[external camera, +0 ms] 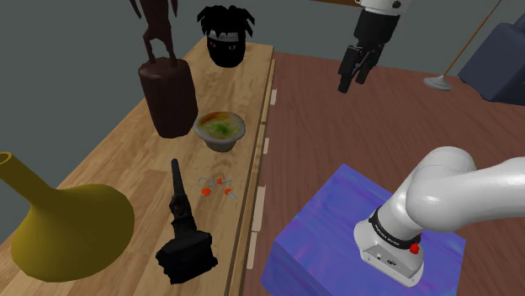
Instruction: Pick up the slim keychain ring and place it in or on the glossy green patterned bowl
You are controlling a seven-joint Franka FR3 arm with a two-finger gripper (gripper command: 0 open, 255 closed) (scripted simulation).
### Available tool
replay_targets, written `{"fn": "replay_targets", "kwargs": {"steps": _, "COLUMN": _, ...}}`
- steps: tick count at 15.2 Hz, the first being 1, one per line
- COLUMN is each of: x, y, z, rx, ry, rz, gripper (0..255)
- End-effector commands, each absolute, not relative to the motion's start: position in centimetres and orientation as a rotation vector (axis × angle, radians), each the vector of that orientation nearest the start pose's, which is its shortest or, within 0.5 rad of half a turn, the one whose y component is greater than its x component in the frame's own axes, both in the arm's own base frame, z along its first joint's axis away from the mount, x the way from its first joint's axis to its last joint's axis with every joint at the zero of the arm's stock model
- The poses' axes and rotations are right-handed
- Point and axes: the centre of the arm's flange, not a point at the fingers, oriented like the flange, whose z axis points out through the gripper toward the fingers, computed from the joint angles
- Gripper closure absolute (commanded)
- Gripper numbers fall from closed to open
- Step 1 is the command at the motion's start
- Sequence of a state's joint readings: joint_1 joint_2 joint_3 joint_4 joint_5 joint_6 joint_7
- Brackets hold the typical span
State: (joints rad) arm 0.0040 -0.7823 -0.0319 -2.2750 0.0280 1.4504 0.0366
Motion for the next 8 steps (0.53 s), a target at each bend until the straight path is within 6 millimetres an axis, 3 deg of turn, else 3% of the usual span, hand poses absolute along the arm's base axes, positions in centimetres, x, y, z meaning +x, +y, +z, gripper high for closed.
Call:
{"fn": "replay_targets", "kwargs": {"steps": 1, "x": 29.6, "y": -0.9, "z": 61.7, "rx": -3.09, "ry": 0.08, "rz": 0.067, "gripper": 0}}
{"fn": "replay_targets", "kwargs": {"steps": 8, "x": 32.8, "y": 5.9, "z": 56.2, "rx": -3.1, "ry": -0.034, "rz": 0.051, "gripper": 0}}
